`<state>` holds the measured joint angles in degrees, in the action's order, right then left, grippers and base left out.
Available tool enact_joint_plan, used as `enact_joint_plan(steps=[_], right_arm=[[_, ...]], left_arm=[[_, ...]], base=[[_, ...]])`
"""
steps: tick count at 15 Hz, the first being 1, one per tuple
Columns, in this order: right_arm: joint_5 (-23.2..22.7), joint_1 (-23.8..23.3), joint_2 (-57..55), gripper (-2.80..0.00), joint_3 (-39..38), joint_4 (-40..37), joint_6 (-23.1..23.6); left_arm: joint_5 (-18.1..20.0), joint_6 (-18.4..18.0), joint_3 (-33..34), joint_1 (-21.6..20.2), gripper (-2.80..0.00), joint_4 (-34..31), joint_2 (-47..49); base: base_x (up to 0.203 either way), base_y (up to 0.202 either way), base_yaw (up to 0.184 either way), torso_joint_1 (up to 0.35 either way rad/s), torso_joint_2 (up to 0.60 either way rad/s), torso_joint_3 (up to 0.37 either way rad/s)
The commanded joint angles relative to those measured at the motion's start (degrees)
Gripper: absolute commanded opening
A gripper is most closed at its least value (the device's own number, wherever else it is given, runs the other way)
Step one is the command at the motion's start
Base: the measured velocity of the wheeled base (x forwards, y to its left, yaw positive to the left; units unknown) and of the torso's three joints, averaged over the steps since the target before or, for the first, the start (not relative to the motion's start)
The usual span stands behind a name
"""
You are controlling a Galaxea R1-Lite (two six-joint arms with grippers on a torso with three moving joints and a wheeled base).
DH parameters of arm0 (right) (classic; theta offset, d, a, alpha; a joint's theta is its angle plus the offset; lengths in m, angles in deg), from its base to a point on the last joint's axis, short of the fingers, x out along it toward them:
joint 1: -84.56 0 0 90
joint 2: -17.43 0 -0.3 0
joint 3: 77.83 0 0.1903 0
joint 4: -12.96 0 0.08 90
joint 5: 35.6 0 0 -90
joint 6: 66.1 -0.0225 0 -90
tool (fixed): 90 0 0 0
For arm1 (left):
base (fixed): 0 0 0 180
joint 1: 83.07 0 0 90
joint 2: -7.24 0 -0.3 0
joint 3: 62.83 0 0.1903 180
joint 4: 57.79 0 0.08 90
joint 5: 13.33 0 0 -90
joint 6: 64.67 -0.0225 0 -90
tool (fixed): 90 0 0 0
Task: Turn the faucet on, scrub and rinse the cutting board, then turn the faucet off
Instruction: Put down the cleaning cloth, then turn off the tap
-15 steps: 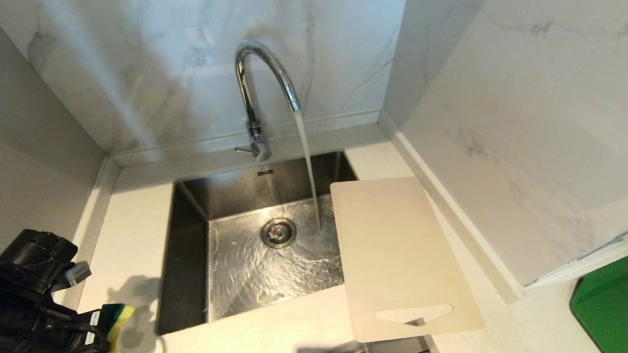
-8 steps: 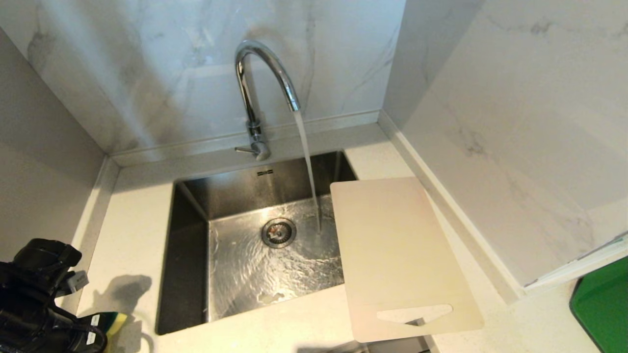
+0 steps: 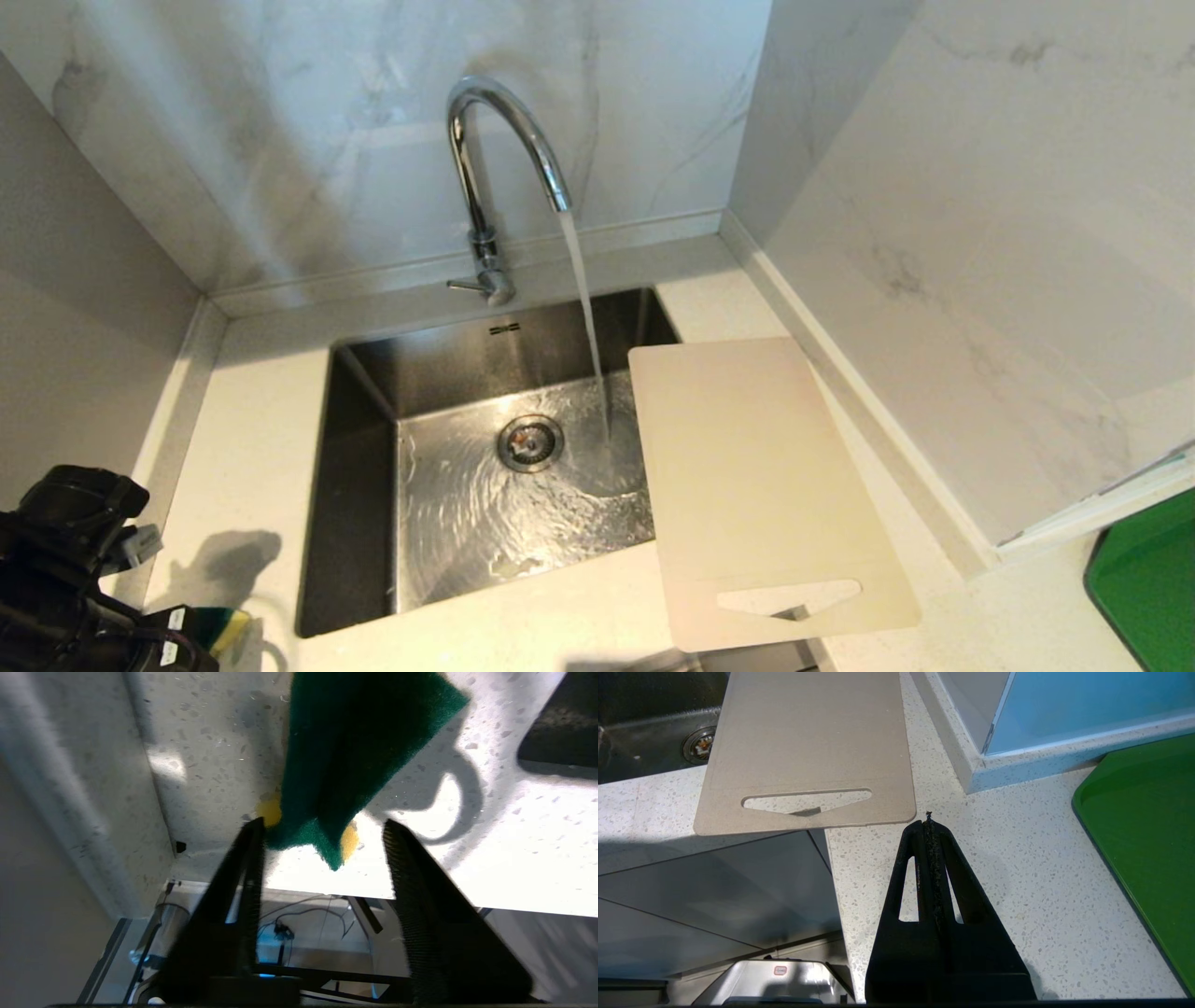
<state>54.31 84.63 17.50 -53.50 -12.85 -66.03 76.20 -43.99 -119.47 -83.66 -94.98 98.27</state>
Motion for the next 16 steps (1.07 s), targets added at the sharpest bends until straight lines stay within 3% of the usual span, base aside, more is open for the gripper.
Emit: enact_joint_plan(steps=[1, 4, 5, 6, 8, 10, 12, 16], right_arm=[[-0.1, 0.0, -0.1, -2.80, 0.0, 0.0, 0.0], [-0.1, 0.0, -0.1, -2.80, 0.0, 0.0, 0.0], [-0.1, 0.0, -0.1, -2.80, 0.0, 0.0, 0.0], [-0.1, 0.0, -0.1, -2.80, 0.0, 0.0, 0.0], [-0.1, 0.0, -0.1, -2.80, 0.0, 0.0, 0.0], [-0.1, 0.0, -0.1, -2.80, 0.0, 0.0, 0.0], [-0.1, 0.0, -0.1, -2.80, -0.1, 0.0, 0.0], [-0.1, 0.0, -0.1, -2.80, -0.1, 0.0, 0.0]], left_arm=[[0.3, 0.1, 0.2, -0.4, 0.00, -0.2, -5.5], [2.9, 0.1, -1.7, 0.5, 0.00, -0.7, -14.2], [3.7, 0.4, -3.9, 2.6, -2.80, -1.6, -16.8], [4.3, 1.4, -6.8, 5.8, -2.80, -2.6, -18.1], [4.8, 7.0, -12.6, 12.9, -2.80, -3.5, -18.7], [7.6, 10.6, -16.7, 17.3, -2.80, -3.5, -16.6], [9.7, 11.9, -19.8, 19.7, -2.80, -2.5, -13.1], [9.8, 12.5, -28.1, 24.3, -2.80, -0.2, -4.3]], base=[[0.000, 0.000, 0.000, 0.000, 0.00, 0.000], [0.000, 0.000, 0.000, 0.000, 0.00, 0.000], [0.000, 0.000, 0.000, 0.000, 0.00, 0.000], [0.000, 0.000, 0.000, 0.000, 0.00, 0.000], [0.000, 0.000, 0.000, 0.000, 0.00, 0.000], [0.000, 0.000, 0.000, 0.000, 0.00, 0.000], [0.000, 0.000, 0.000, 0.000, 0.00, 0.000], [0.000, 0.000, 0.000, 0.000, 0.00, 0.000]])
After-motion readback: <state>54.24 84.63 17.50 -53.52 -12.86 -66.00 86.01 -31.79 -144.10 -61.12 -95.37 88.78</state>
